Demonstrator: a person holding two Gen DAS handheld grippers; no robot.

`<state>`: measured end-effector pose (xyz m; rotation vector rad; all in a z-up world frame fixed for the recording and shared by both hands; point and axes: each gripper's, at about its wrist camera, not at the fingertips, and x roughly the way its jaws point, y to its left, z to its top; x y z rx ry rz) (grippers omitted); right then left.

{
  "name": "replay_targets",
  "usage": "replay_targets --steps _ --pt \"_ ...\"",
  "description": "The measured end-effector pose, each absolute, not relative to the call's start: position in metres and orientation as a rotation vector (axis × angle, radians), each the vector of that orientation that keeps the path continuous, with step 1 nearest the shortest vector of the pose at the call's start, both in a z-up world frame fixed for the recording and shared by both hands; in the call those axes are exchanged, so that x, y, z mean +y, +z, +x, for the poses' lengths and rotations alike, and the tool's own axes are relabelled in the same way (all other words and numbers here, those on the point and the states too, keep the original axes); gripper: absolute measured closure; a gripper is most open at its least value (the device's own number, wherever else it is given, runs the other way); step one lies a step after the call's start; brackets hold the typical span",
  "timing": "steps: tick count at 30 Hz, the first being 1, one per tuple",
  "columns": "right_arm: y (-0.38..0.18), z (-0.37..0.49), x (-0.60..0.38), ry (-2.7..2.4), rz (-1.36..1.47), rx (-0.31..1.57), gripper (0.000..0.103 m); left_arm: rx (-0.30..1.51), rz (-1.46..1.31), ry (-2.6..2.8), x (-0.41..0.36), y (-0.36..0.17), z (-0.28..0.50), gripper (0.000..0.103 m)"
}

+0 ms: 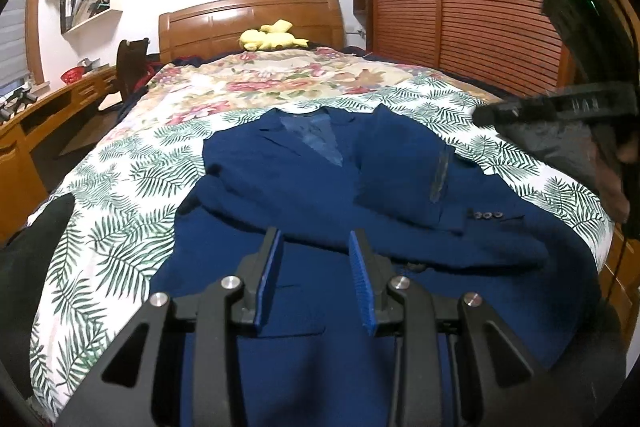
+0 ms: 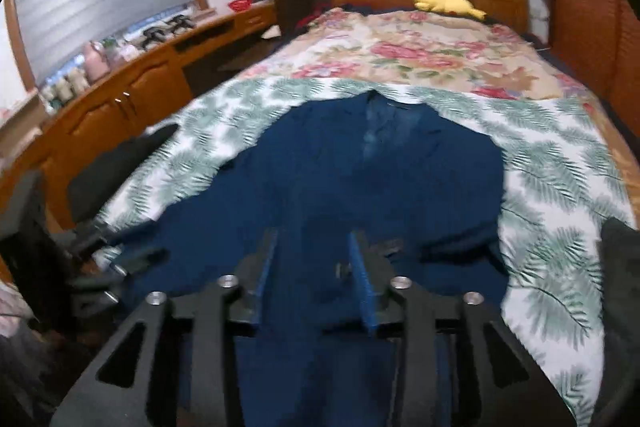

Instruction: Fold large clothes

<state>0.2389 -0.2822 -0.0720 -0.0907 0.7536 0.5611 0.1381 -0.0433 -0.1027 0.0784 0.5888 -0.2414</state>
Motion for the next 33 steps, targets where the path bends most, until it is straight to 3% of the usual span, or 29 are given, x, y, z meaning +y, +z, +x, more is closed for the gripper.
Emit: replay_targets --steps 2,15,26,33 --pt "-0.084 0.237 -0.289 0.527 -0.116 0.760 0.052 0.596 0.075 -0.238 -0.042 -0.106 0.136 0.071" --pt "-0.193 0.243 -0.338 0.334 -0.195 0.891 0.051 0.657 0.128 -0.260 -0.076 -0.130 0.151 0.070" --pt "-0.201 0.239 -0.345 0.309 -0.142 0.826 0.035 0.688 0.248 -0.288 -0.117 -0.132 0.188 0.070" --pt "-0.203 0.244 -0.350 0.328 -0.103 0.852 0.032 0.727 0.259 -0.346 -0.132 -0.129 0.236 0.070"
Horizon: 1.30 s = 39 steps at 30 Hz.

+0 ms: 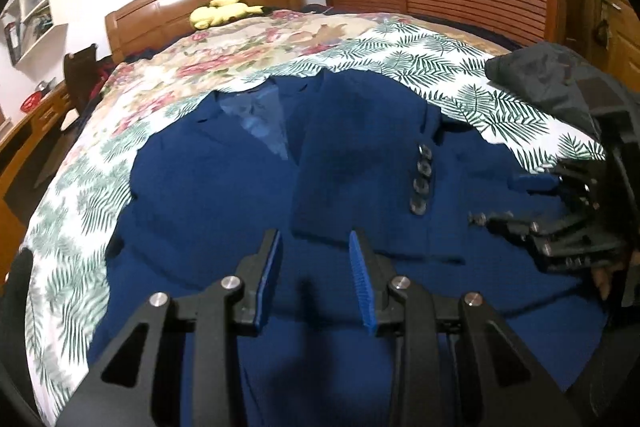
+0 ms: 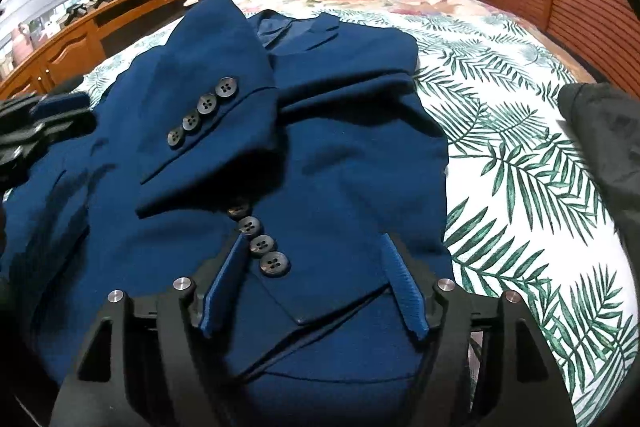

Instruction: Fold large clothes

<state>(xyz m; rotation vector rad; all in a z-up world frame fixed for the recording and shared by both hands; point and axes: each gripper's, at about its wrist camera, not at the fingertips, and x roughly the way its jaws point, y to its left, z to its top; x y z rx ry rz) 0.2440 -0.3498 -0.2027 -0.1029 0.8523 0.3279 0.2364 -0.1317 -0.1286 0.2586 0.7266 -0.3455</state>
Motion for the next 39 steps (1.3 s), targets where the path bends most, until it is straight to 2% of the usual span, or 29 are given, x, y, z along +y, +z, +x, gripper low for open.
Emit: replay_targets --steps 10,12,15,34,37,39 --pt "-0.203 0.244 -0.351 0.344 -0.081 0.858 0.031 0.809 0.196 -0.431 -0.134 -0.146 0.300 0.070" --pt "-0.203 0.244 -0.352 0.346 -0.077 0.859 0.031 0.823 0.187 -0.439 -0.132 -0.151 0.306 0.064" --pt "-0.203 0.245 -0.351 0.348 -0.076 0.860 0.031 0.839 0.183 -0.444 -0.129 -0.157 0.314 0.062" --pt "-0.203 0.246 -0.350 0.351 -0.076 0.869 0.029 0.899 0.037 -0.400 -0.116 -0.174 0.297 0.062" --pt "-0.203 0.246 -0.350 0.351 -0.076 0.870 0.029 0.899 0.005 -0.412 -0.116 -0.176 0.293 0.075" --pt "-0.203 0.246 -0.350 0.352 -0.075 0.870 0.029 0.887 0.012 -0.405 -0.118 -0.174 0.288 0.099"
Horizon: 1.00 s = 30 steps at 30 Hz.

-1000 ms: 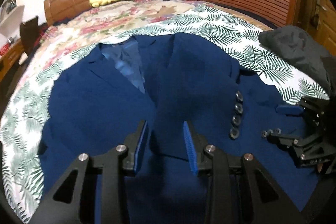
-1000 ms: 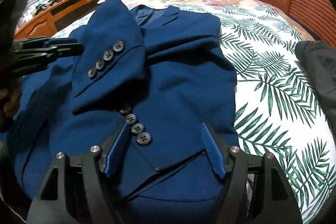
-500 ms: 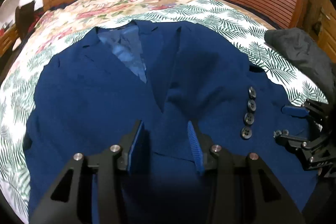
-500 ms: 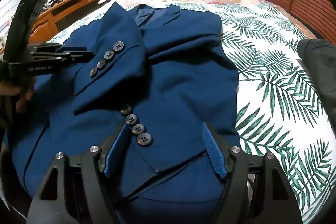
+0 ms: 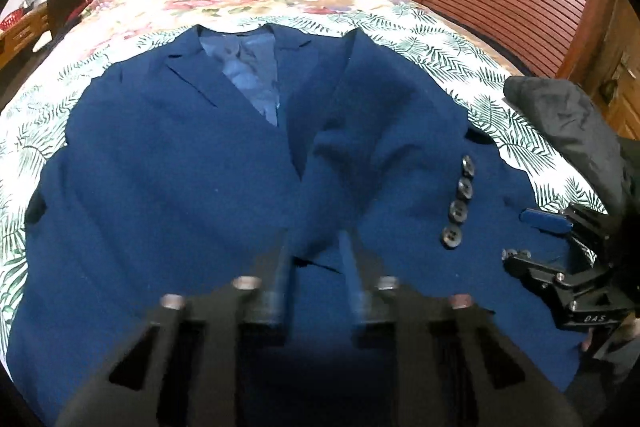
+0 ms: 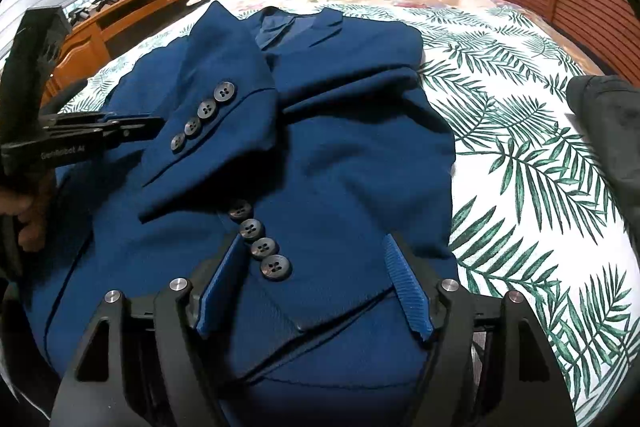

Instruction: Fold large clothes

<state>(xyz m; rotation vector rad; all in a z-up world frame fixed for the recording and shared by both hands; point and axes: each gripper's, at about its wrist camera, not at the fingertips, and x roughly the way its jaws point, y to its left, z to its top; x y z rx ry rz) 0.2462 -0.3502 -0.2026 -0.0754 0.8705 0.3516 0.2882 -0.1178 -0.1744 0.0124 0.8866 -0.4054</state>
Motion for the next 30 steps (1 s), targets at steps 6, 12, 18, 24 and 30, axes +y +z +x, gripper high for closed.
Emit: replay_targets --steps 6,12,18,24,30 --pt "-0.204 0.249 -0.350 0.348 -0.080 0.875 0.029 0.819 -0.004 -0.411 -0.113 -0.148 0.264 0.103" --pt "-0.203 0.249 -0.350 0.340 -0.087 0.873 0.029 0.702 0.004 -0.417 -0.093 -0.094 0.212 0.103" --pt "-0.203 0.248 -0.349 0.332 -0.091 0.872 0.028 0.635 -0.010 -0.389 -0.057 -0.053 0.166 0.103" --pt "-0.203 0.247 -0.351 0.328 -0.084 0.867 0.028 0.614 0.004 -0.284 -0.014 -0.034 0.149 0.103" --pt "-0.203 0.247 -0.350 0.325 -0.086 0.867 0.028 0.621 0.012 -0.211 0.017 -0.030 0.147 0.103"
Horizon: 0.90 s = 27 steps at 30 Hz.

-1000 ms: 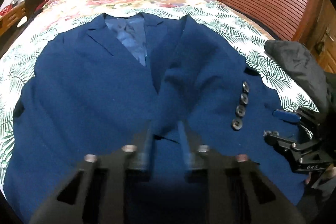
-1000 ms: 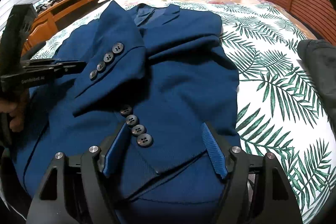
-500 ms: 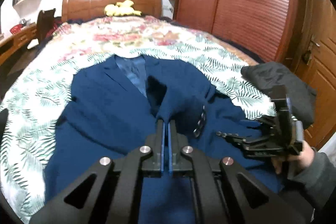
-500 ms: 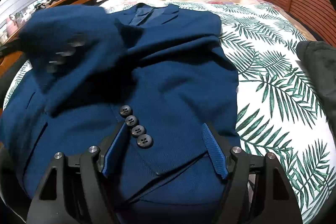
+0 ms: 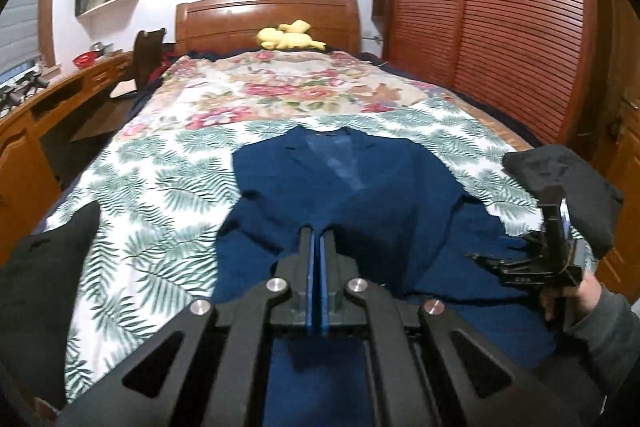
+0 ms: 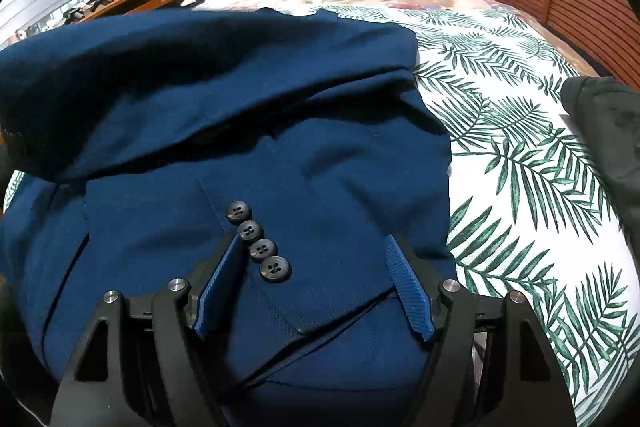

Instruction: Fold large clothes

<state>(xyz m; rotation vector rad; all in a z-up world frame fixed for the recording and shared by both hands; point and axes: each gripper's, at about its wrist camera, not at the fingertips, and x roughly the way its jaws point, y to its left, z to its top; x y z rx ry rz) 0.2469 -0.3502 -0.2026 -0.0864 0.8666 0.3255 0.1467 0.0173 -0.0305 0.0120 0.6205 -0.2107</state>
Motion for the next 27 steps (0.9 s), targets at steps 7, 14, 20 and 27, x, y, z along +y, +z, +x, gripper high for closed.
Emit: replay_targets --steps 7,14,20,27 --pt "-0.203 0.247 -0.350 0.325 -0.086 0.867 0.028 0.678 0.000 -0.159 0.034 -0.049 0.162 0.102" --pt "-0.203 0.247 -0.350 0.325 -0.086 0.866 0.028 0.715 -0.030 -0.161 0.041 -0.068 0.160 0.096" --pt "-0.203 0.246 -0.349 0.324 -0.089 0.865 0.028 0.784 -0.041 -0.164 0.046 -0.106 0.147 0.094" --pt "-0.203 0.247 -0.349 0.324 -0.089 0.864 0.028 0.844 -0.002 -0.080 0.068 -0.140 0.124 0.094"
